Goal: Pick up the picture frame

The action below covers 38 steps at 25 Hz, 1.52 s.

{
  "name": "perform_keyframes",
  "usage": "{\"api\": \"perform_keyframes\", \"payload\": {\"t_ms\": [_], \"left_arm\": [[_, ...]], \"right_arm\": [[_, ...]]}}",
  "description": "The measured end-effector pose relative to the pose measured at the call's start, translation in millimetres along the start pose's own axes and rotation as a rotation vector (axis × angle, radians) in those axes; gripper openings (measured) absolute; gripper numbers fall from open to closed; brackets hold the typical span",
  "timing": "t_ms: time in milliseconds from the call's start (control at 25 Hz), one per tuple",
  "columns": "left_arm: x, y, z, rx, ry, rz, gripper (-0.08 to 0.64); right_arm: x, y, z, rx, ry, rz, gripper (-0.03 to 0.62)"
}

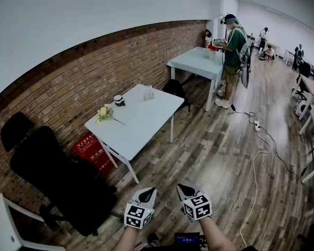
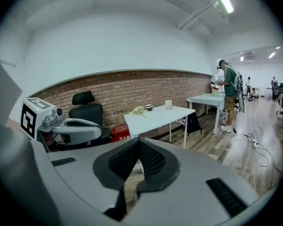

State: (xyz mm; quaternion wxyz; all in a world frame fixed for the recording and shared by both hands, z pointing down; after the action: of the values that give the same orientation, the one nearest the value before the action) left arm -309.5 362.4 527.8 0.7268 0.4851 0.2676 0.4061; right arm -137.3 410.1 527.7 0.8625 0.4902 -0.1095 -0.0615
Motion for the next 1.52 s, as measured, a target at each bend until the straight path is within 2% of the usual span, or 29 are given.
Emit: {"api": "perform_keyframes", "payload": {"t_ms": [200,840,1520], "left_arm": [[1,-2,-1,0.014,0.006,-0.016,0.012],[10,0,2,-0.002,0.004,0.009,0.012],[42,-5,23,-0.02,-0.057,0.011,0.012]], "right_arm": [[0,-1,-3,-0.005,0.002,-0.002,0.008],[7,6,-7,-0.001,-0.004,0.001,0.008],[55,19,-26,-0.002,-0.013,-0.017,0.008]]}}
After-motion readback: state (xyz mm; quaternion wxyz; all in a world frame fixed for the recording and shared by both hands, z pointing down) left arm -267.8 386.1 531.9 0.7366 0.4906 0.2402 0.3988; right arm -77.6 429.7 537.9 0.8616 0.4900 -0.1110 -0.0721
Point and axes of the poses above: the fingertips, and each gripper's own axes: z forward along the fingers, x to its right, y out of its underside, the point moved 7 cm from there along -z, backward along the fingers, and after that the axes turned 8 degrees about -x, right-handed, at the moved point
